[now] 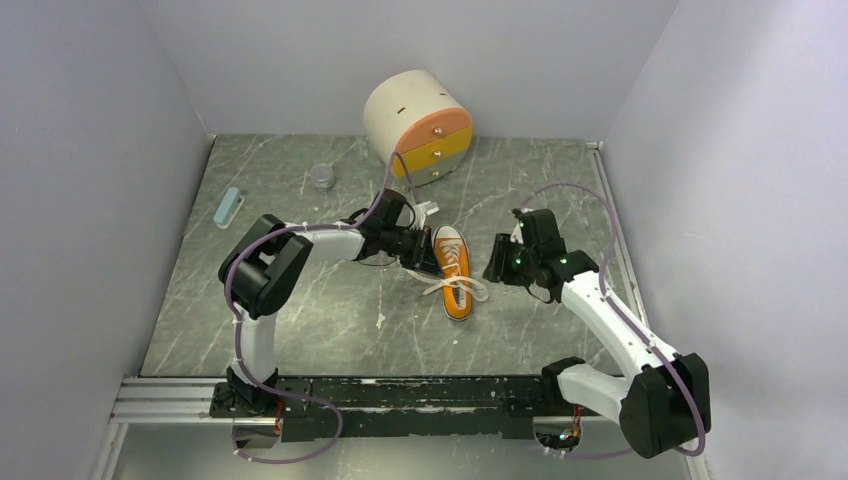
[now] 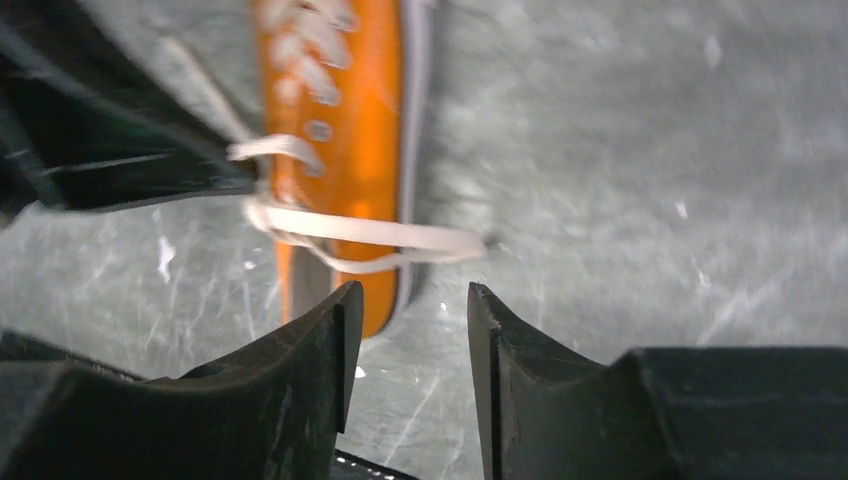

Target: Tie the shoes

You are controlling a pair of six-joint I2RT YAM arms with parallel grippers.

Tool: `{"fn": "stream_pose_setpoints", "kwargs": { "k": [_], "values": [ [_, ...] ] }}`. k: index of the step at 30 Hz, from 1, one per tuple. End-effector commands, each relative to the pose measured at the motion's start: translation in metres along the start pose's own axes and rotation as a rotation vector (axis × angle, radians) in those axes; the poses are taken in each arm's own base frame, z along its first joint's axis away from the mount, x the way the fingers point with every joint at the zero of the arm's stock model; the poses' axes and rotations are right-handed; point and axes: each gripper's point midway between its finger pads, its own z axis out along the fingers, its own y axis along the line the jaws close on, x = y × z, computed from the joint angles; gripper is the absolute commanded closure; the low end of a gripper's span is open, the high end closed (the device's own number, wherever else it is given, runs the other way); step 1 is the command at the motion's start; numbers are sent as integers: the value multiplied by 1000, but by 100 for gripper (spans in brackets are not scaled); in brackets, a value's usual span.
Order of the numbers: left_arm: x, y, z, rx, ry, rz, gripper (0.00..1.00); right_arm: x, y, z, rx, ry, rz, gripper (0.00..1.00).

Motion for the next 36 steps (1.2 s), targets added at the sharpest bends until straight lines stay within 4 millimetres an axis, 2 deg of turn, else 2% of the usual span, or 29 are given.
{"fn": "stream_pose_setpoints", "kwargs": {
  "k": [1, 4, 7, 9, 17, 23, 27, 29, 32, 36],
  "values": [
    [-4, -14, -10, 40, 0, 42, 95, -26, 55, -10, -298, -96, -392, 51],
    [-4, -14, -10, 41, 5, 45, 95, -27, 67, 2, -317, -80, -485, 47],
    [-4, -14, -9, 43, 5, 42, 95, -19, 62, 23, -333, -12, -518, 46],
    [-5, -16, -9, 46, 5, 44, 95, -17, 59, 30, -358, 19, -487, 46],
    [-4, -16, -10, 50, 5, 41, 95, -16, 61, 46, -479, 35, -365, 45],
    [-8, -17, -8, 56, 4, 45, 95, -7, 62, 53, -509, 93, -330, 52],
    [-12, -18, -7, 64, 2, 46, 95, -2, 58, 53, -491, 97, -319, 52],
    [-12, -18, -6, 67, 4, 48, 95, -3, 53, 55, -468, 97, -311, 60],
    [-13, -17, -5, 65, 7, 52, 95, -5, 47, 52, -429, 111, -282, 78],
    [-14, -18, -5, 70, 6, 55, 95, -1, 45, 44, -425, 111, -254, 93]
  ]
}}
